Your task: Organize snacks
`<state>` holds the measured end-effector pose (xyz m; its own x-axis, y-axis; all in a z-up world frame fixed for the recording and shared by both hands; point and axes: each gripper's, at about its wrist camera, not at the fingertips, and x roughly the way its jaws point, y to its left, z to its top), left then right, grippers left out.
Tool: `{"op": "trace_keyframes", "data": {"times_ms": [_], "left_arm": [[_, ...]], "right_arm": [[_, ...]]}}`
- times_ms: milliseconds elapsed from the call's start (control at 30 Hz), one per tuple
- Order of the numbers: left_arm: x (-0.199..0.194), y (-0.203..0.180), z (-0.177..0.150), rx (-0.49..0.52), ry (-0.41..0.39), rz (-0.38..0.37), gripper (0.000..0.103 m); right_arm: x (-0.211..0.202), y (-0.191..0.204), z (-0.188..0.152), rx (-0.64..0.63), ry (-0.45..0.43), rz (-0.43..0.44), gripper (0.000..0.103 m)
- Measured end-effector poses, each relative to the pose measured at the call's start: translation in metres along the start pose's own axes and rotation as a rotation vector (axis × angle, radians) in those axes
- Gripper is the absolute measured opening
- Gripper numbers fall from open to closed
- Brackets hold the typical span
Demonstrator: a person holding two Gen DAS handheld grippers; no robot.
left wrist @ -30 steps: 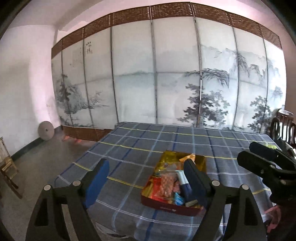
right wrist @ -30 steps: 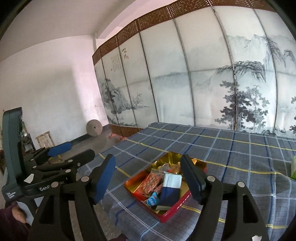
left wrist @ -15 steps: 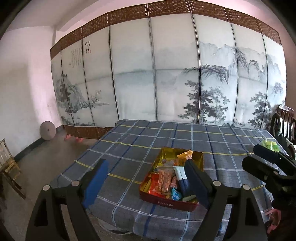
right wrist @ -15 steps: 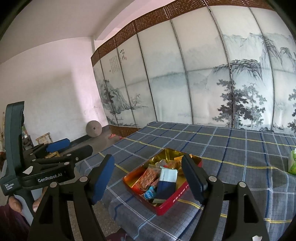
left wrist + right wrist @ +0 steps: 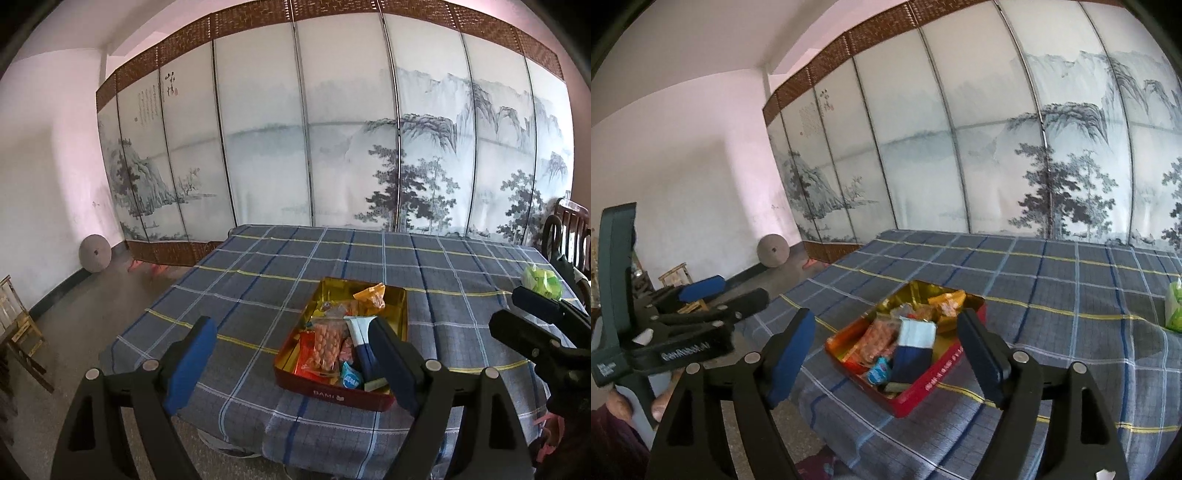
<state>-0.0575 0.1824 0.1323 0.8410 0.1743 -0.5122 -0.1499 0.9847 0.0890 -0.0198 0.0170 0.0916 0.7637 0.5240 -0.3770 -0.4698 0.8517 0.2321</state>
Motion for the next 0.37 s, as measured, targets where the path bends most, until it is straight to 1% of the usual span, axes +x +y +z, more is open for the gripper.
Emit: {"op": "trace_keyframes", "data": {"times_ms": [33, 67, 167, 233, 267, 300, 367], "left_arm": [[0.002, 0.000, -0.001, 0.001, 0.005, -0.001, 0.086], [0.003, -0.001, -0.001, 0.001, 0.006, -0.001, 0.086], [0.007, -0.003, -0.005, -0.010, -0.016, 0.014, 0.086], [0.010, -0.006, -0.006, 0.009, -0.019, 0.026, 0.086], [0.011, -0.006, -0.006, 0.009, -0.017, 0.030, 0.086], [0.014, -0.007, -0.006, 0.007, -0.004, 0.026, 0.086], [0.020, -0.009, -0.007, 0.004, 0.033, 0.015, 0.087]], "right_arm": [[0.002, -0.004, -0.002, -0.002, 0.012, -0.016, 0.080], [0.004, -0.014, -0.006, -0.008, 0.032, -0.050, 0.081], [0.010, -0.051, -0.016, -0.002, 0.079, -0.147, 0.083], [0.016, -0.092, -0.026, 0.005, 0.138, -0.243, 0.083], [0.019, -0.120, -0.033, 0.009, 0.180, -0.311, 0.083], [0.020, -0.139, -0.040, 0.016, 0.216, -0.351, 0.083], [0.023, -0.187, -0.053, 0.053, 0.293, -0.443, 0.083]]}}
